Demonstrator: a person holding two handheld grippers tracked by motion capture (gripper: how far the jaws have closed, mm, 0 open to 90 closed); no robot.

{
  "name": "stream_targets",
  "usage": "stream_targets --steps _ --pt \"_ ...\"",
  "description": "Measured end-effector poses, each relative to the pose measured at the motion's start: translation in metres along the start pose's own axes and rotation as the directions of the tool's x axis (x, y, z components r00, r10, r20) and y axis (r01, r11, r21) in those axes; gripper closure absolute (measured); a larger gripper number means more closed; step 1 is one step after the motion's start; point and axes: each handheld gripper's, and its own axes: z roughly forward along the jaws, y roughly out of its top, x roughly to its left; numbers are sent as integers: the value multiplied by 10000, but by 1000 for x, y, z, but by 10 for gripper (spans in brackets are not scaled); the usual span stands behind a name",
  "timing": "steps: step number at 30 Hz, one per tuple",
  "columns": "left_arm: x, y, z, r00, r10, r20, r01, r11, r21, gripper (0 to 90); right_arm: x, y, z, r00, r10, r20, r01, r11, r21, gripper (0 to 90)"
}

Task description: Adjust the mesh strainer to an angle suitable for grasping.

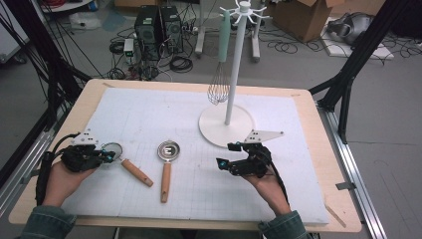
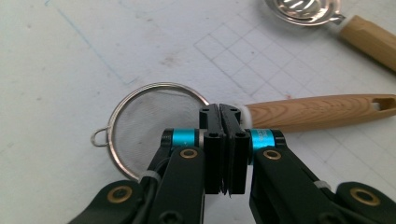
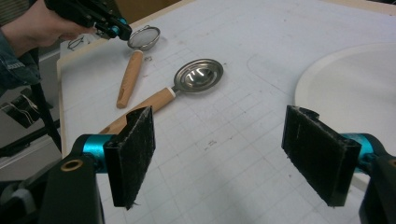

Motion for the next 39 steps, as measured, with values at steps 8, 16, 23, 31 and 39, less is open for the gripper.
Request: stream_targets --steps 8,16,23,31,39 --pt "-9 1 2 9965 531 639 -525 9986 -102 884 -3 -6 -7 9999 28 144 -28 10000 7 246" --pt "-19 2 6 9887 1016 1098 -1024 9947 19 885 -5 -14 -12 9994 244 227 -244 9997 -14 246" --pt "-27 2 14 9762 1421 1636 -1456 9893 95 885 -7 -19 -16 9991 319 294 -318 9995 -32 245" --pt "-32 2 22 9625 1651 2153 -1759 9839 318 884 -9 -22 -16 9991 313 300 -311 9995 -70 245" --pt "-40 -1 31 9404 1866 2841 -2105 9760 556 884 -9 -22 -16 9989 342 311 -340 9994 -57 245"
